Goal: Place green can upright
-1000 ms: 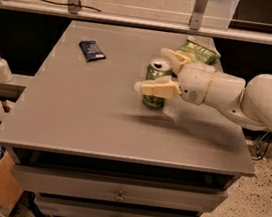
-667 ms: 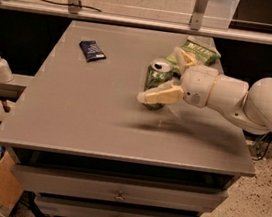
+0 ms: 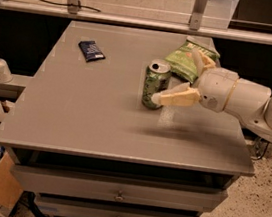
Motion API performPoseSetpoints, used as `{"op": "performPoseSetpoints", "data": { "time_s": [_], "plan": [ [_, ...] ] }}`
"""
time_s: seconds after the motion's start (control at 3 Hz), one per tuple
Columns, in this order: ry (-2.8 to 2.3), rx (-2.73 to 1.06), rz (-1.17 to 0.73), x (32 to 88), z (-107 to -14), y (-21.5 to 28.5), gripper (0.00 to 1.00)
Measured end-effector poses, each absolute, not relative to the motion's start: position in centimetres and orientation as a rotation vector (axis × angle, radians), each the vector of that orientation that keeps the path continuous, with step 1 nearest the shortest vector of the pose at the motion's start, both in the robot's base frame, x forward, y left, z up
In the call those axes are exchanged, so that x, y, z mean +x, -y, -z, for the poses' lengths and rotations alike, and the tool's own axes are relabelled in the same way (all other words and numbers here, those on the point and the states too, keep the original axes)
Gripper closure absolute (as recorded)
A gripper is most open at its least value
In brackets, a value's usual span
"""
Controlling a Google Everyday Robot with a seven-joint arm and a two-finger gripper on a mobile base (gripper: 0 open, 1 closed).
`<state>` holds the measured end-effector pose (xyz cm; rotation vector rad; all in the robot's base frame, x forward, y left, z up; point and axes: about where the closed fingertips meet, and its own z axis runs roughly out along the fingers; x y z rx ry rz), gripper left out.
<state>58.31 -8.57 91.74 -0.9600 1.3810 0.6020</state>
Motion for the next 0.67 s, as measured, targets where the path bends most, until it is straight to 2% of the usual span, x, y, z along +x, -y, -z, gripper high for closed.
{"op": "performPoseSetpoints", "data": {
  "time_s": [0.33,0.67],
  "plan": [
    [-1.371,-0.921,-0.544,57.22,-93.57,11.66,0.0],
    [-1.373,-0.915,-0.538,57.1,-93.61,12.12,0.0]
  ]
}}
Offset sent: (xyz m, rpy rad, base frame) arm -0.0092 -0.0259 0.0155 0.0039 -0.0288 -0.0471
